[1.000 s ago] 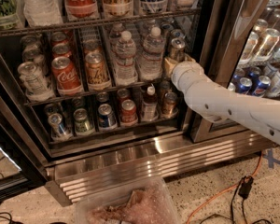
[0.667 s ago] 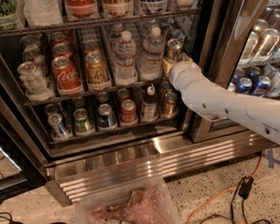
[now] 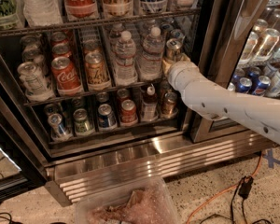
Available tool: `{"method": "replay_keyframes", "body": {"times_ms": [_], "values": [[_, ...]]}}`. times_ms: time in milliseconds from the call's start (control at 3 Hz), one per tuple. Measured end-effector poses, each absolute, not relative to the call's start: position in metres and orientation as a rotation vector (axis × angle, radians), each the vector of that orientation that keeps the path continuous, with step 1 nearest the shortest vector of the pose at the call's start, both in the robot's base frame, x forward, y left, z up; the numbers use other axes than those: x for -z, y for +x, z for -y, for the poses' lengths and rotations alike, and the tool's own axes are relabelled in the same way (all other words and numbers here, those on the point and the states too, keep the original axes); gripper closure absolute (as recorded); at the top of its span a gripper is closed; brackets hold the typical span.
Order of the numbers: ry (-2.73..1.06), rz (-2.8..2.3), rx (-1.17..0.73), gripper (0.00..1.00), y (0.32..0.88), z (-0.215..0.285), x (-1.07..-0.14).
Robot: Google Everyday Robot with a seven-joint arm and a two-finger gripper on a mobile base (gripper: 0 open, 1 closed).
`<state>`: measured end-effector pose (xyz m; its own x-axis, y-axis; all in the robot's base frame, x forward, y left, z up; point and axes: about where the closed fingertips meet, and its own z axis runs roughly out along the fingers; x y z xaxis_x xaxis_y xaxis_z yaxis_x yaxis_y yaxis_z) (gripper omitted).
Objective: Pick redbull can from middle shelf of fridge
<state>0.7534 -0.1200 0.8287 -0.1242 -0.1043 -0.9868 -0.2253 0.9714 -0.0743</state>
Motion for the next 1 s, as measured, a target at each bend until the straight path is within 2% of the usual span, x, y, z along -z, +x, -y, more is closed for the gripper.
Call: {"method": "replay_keyframes", "body": {"times_ms": [333, 1000], "values": [[-0.258, -1.672, -0.154, 1.00, 0.748, 0.119, -0.846], [-0.382, -1.567, -0.194, 1.00, 0.714, 0.112, -0.897]]}}
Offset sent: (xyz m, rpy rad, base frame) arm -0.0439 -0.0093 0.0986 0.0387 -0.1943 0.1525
